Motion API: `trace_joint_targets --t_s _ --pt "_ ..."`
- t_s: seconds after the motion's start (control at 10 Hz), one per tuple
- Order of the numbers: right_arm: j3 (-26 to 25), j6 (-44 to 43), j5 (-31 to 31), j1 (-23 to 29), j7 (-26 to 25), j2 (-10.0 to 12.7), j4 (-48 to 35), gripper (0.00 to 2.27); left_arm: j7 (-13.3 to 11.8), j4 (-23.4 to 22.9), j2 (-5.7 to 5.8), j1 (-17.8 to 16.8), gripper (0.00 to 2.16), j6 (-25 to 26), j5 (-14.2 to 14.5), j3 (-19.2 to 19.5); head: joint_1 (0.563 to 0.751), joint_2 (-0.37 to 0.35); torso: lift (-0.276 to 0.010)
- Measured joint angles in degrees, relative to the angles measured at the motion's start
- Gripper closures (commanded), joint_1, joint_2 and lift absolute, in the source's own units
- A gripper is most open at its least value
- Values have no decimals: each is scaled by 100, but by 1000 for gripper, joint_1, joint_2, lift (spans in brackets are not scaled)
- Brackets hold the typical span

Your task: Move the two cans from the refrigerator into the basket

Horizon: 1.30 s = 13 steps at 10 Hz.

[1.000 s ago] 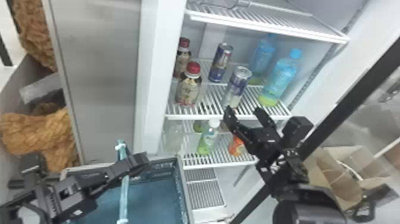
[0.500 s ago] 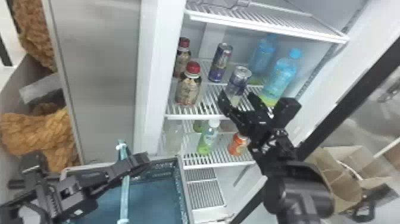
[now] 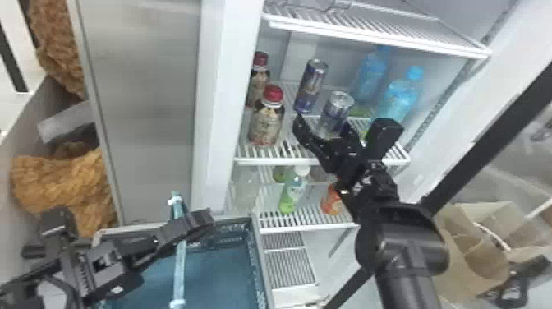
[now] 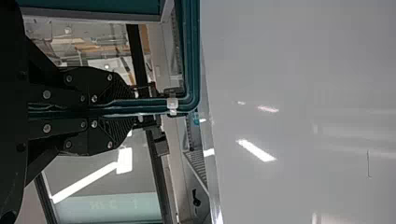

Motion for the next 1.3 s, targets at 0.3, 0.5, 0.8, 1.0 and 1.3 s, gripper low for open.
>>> trace_joint_targets --t_s 0.3,0.5,0.8,1.0,1.3 --pt "74 78 -58 -80 -2 -43 62 1202 1 0 0 9 1191 -5 19 2 695 -302 -31" --pt "66 221 -54 78 -113 -49 -191 1285 1 0 -9 22 1191 -14 23 15 695 -304 -31" --pt "49 341 -72 425 -285 -73 -723 1285 1 0 -12 28 1191 -14 23 18 695 -311 -31" --pt "-37 713 -89 883 -442 -76 -1577 1285 0 0 -18 31 1191 -14 23 26 695 -320 -31" --pt "-158 1323 -213 1609 -601 -83 -2831 1285 0 0 -19 56 1191 -14 23 33 695 -330 -31"
